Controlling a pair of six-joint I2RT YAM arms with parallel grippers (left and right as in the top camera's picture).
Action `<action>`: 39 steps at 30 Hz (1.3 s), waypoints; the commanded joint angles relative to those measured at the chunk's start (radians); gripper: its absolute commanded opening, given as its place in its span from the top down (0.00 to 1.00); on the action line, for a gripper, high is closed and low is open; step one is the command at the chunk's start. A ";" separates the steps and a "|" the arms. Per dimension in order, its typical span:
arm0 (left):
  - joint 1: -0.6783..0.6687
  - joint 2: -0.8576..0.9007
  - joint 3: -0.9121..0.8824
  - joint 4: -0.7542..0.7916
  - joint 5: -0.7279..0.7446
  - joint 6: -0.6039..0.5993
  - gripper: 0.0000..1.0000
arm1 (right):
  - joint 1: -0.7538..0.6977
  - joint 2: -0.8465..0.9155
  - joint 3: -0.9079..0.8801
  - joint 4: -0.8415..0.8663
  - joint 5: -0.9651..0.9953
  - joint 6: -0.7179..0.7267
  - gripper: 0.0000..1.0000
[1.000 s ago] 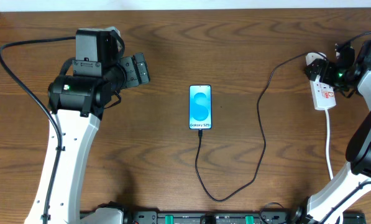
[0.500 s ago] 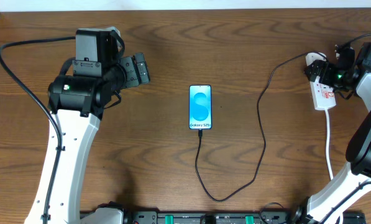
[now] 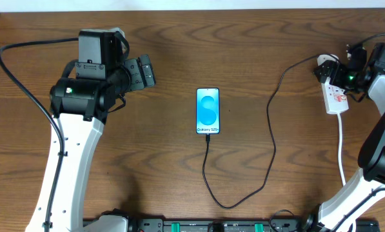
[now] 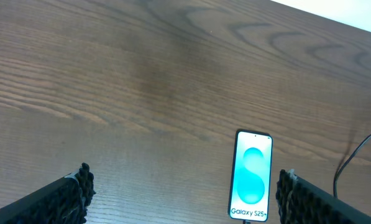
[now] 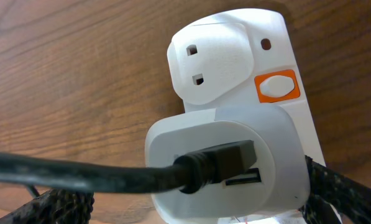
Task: Plug charger to phone and switch on socket
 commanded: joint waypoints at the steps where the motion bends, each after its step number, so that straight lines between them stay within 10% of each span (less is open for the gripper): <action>1: 0.007 0.001 0.000 -0.003 -0.013 0.013 0.05 | 0.080 0.013 -0.024 -0.038 -0.118 0.032 0.01; 39: 0.007 0.001 0.000 -0.003 -0.013 0.013 0.05 | 0.019 0.013 0.043 -0.112 0.074 0.023 0.01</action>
